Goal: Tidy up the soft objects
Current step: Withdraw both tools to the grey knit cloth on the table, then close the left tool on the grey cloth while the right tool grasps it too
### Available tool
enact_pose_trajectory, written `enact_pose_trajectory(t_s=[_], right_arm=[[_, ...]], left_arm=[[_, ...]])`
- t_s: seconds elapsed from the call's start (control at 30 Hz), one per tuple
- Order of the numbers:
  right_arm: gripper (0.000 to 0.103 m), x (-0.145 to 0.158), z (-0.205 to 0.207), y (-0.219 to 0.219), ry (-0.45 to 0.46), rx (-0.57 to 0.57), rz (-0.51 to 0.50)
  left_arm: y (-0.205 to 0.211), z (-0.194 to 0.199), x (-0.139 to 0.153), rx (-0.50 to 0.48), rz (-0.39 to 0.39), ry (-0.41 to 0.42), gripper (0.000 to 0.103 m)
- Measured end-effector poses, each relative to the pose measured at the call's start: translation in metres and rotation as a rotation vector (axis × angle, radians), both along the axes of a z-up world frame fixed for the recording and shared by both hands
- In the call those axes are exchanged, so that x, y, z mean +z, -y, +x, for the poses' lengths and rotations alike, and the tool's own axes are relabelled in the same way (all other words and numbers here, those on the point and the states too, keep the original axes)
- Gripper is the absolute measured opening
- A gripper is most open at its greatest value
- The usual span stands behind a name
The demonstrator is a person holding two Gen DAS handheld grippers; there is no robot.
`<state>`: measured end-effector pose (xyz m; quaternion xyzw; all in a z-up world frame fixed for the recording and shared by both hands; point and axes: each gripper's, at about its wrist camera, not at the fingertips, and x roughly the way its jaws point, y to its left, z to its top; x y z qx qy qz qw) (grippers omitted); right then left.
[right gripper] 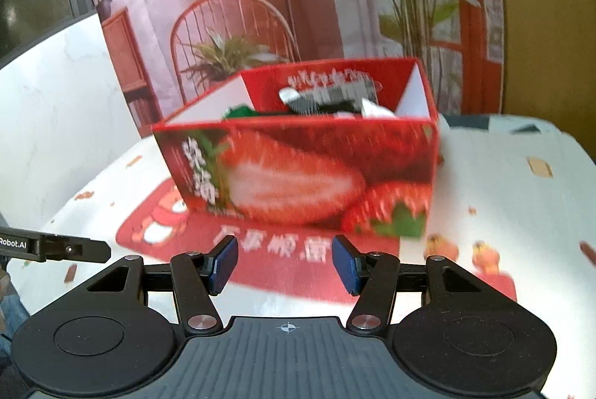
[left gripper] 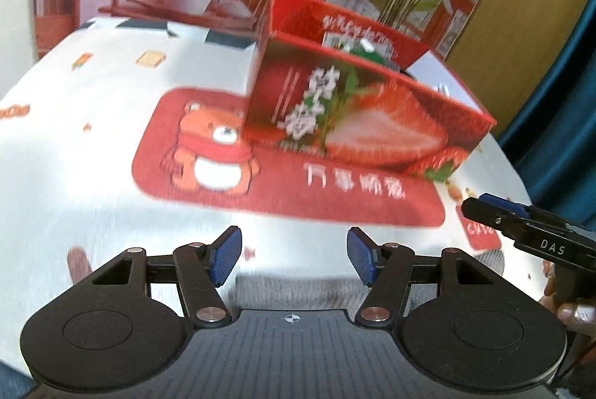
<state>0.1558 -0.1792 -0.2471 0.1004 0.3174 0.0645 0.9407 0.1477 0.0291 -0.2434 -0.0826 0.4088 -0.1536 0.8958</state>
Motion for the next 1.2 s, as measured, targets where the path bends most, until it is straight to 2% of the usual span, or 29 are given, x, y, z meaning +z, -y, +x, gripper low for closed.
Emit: enact_pose_trajectory(t_s=[0.13, 0.17, 0.33, 0.5, 0.67, 0.9, 1.03, 1.1, 1.17, 1.2], right_arm=[[0.053, -0.01, -0.017, 0.001, -0.02, -0.024, -0.012], [0.053, -0.012, -0.02, 0.001, -0.03, -0.029, -0.024], [0.055, -0.024, -0.035, 0.006, -0.09, -0.073, -0.066], [0.063, -0.035, -0.043, 0.017, -0.153, -0.124, -0.06], [0.071, -0.036, -0.047, 0.017, -0.169, -0.138, -0.069], [0.069, -0.045, -0.045, 0.016, -0.229, -0.111, -0.035], [0.065, -0.05, -0.043, 0.013, -0.243, -0.095, -0.031], [0.063, -0.05, -0.043, 0.012, -0.244, -0.092, -0.031], [0.054, -0.051, -0.042, 0.013, -0.243, -0.085, -0.018], [0.053, -0.051, -0.041, 0.013, -0.241, -0.077, -0.011]], left_arm=[[0.002, -0.013, -0.006, 0.016, 0.016, 0.002, 0.084], [0.003, -0.015, -0.009, 0.016, 0.018, -0.001, 0.086], [0.012, -0.016, -0.019, -0.016, 0.046, -0.05, 0.085], [0.016, -0.016, -0.032, -0.035, 0.071, -0.101, 0.085], [0.011, -0.013, -0.04, -0.023, 0.06, -0.128, 0.085], [0.013, -0.012, -0.042, -0.024, 0.072, -0.123, 0.085], [0.014, -0.011, -0.042, -0.029, 0.083, -0.118, 0.084], [0.015, -0.011, -0.042, -0.029, 0.092, -0.109, 0.08], [0.017, -0.012, -0.041, -0.034, 0.104, -0.095, 0.065], [0.018, -0.013, -0.041, -0.037, 0.11, -0.089, 0.062]])
